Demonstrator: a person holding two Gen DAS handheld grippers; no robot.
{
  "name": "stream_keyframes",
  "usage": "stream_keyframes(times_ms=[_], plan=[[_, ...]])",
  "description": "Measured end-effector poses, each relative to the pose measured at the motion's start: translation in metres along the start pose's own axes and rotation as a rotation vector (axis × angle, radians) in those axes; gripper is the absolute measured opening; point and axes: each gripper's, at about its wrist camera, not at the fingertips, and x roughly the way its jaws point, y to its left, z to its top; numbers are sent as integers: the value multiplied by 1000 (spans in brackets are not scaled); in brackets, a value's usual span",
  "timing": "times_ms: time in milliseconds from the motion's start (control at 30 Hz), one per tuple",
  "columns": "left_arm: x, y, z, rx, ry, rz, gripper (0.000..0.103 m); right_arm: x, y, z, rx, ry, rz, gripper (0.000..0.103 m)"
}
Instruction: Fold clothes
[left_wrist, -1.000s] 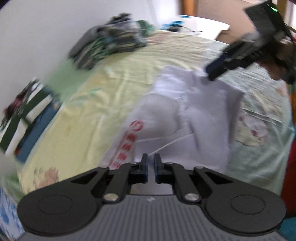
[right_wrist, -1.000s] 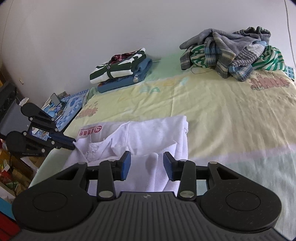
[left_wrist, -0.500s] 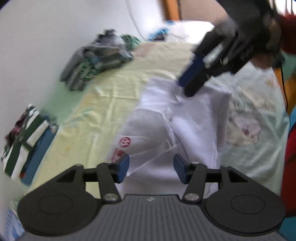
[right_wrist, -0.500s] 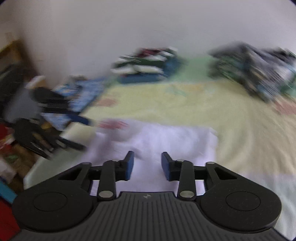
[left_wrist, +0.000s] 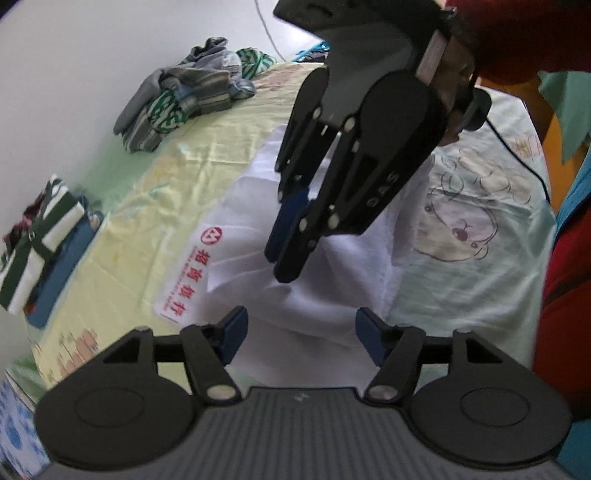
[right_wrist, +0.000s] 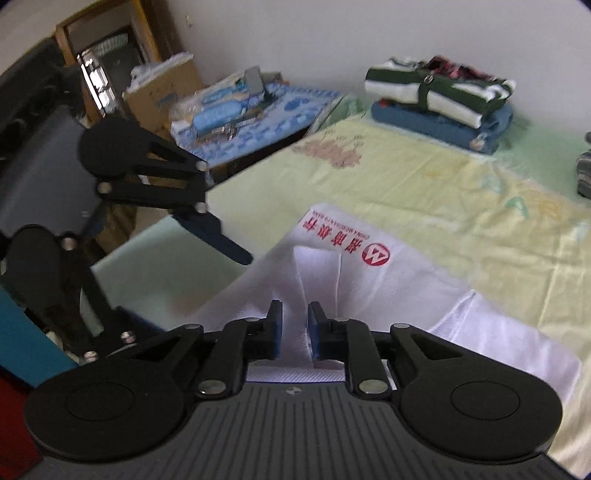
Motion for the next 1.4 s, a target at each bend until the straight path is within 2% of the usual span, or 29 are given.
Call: stream_keyframes(times_ms=[33,67,133,300,367,433,500,567,600,700,767,833,933,1000,1067,1100,1167,1267,1300,1400], plan=[[0,-1,-1,-12,-3,0,71,3,-1,0,-5,17,5,14],[1,-2,-2,-19,-5,2,71,3,-2,1,-7,25,14,6],[1,-4,-4,-34,-9,7,72,-2,-3,5,-15,15,45,3],[7,1,-4,-124,-4,-9,73,-1,-7,26,-47,-30,50,3],[16,7,-5,-177,17,-29,69,7,-8,32,-67,-31,44,3],[25,11,-7,-221,42,-39,60,21,-10,35,-87,-19,28,3],[31,15,-11,-258,61,-48,60,34,-12,33,-95,-7,-8,3],[30,15,-16,-273,69,-51,63,32,-19,32,-51,-23,-14,7],[26,14,-19,-266,65,-47,67,21,-25,32,0,-57,-13,10],[7,11,-23,-233,36,-9,69,-33,-48,18,151,-194,-34,13],[-8,12,-21,-241,-4,8,69,-70,-59,3,222,-245,-83,13],[-20,15,-13,-265,-68,9,72,-96,-64,-20,280,-228,-171,16],[-19,15,4,-289,-157,-1,78,-108,-61,-51,327,-167,-256,17],[-5,15,11,-311,-165,-4,78,-106,-57,-65,366,-146,-295,24],[14,18,8,-352,-134,18,77,-101,-57,-74,421,-160,-314,32],[24,19,6,-372,-119,29,74,-95,-56,-76,430,-158,-314,31],[43,22,2,-412,-88,51,75,-83,-57,-78,437,-160,-325,4],[51,29,-17,-503,-121,29,79,-68,-62,-79,445,-192,-369,4],[52,27,-20,-506,-129,31,81,-63,-64,-80,448,-203,-384,3],[54,11,-15,-421,-124,78,85,-51,-63,-93,403,-239,-431,0]])
